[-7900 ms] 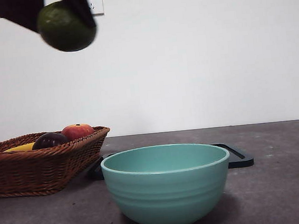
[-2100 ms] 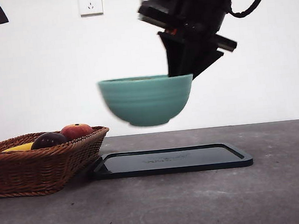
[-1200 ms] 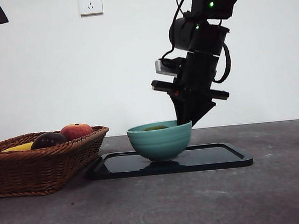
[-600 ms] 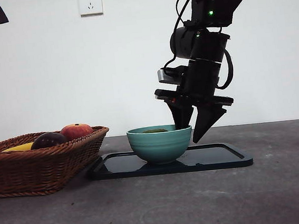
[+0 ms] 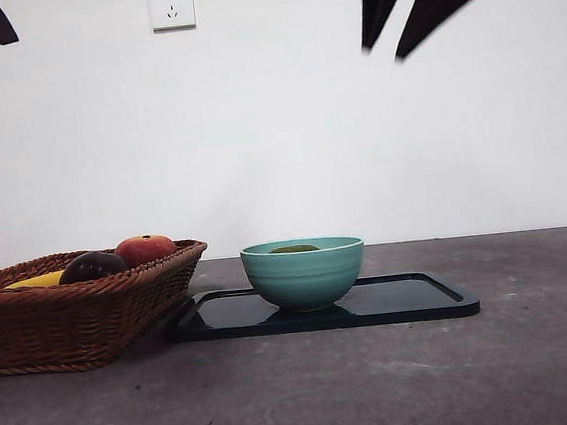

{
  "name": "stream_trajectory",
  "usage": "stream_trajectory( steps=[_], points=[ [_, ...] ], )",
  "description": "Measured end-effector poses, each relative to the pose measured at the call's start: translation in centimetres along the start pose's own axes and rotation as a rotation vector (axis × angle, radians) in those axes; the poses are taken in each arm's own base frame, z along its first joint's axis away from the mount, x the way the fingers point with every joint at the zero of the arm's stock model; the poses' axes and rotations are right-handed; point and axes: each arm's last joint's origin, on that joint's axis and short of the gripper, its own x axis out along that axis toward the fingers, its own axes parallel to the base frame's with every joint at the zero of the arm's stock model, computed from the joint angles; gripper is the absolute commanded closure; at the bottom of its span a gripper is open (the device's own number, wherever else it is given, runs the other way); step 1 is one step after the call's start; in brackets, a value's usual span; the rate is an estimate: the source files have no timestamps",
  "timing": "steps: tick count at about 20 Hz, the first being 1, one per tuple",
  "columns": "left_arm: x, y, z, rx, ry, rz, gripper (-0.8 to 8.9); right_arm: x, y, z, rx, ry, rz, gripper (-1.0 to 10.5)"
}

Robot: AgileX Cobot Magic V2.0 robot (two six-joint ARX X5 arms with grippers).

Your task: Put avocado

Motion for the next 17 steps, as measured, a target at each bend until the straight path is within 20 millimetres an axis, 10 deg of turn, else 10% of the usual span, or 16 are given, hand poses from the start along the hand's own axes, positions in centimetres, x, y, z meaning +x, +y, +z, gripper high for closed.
stream_trajectory(
  steps=[11,17],
  points=[
    [0.0,0.0,0.0,0.000,0.000,0.000,3.81,-8.1,3.6,-14.3,-0.122,-0.089,0.201,7.4],
    [0.0,0.0,0.0,0.000,0.000,0.000,3.81,-11.2,4.1,-17.5,-0.180,-0.208,0.244,7.4]
  ],
)
